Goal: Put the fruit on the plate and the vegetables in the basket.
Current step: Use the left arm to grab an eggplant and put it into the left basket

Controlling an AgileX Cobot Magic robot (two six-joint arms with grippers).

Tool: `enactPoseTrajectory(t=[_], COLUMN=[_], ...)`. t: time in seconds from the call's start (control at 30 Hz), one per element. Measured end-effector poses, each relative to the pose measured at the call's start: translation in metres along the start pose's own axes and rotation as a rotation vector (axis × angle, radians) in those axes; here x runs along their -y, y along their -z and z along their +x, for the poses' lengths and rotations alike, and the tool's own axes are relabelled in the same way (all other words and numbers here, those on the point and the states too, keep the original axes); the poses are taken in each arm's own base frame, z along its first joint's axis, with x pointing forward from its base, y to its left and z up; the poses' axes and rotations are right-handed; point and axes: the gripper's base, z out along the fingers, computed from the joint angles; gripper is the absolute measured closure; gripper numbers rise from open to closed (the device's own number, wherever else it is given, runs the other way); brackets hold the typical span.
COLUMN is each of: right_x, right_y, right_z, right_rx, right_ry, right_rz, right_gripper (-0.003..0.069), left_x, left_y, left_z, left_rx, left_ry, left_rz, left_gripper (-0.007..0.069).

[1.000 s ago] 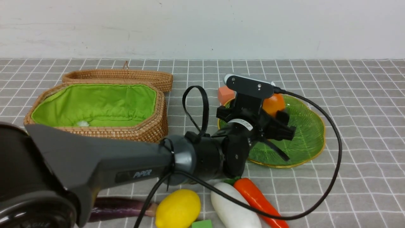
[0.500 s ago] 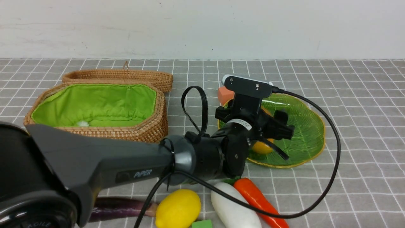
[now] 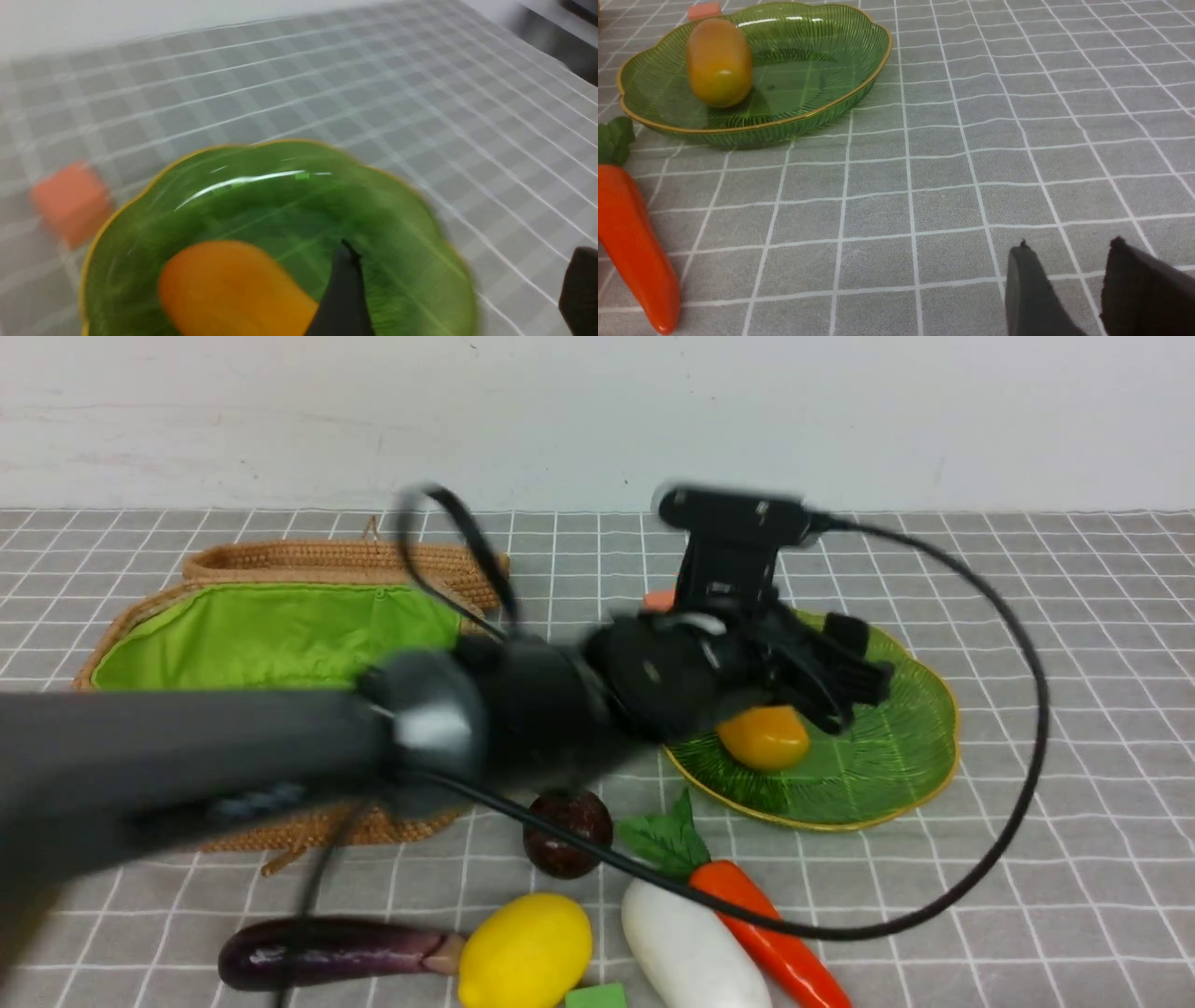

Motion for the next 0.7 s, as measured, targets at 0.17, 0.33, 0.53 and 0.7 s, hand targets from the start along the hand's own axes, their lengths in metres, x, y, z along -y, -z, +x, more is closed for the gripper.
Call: enactPoseTrajectory(t=[0.17, 0.33, 0.53, 0.7], right_x=[0.000, 0.000, 0.000, 0.000], right_y=[0.000, 0.000, 0.000, 0.000], right_z=[0.000, 0.000, 0.000, 0.000], right_rx=[0.000, 0.000, 0.000, 0.000], right_ry=[0.000, 0.000, 0.000, 0.000], right_rz=[0.000, 0.000, 0.000, 0.000], right_gripper=[0.0419, 0.0419, 0.0419, 0.0419], left_x=[-0.011, -0.042, -0.091, -0.110], left_y=[0.048, 0.093, 0.128, 0.150], left_z=[-0.041, -0.051, -0.008, 0.006], left_rx=[-0.016, -0.193, -0.816, -0.997], left_ry=[-0.100, -0.119, -0.307, -0.334], left_rz=[0.199, 0.343, 0.217, 0.025], left_gripper=[0.0102, 0.0137, 0.0153, 0.0135])
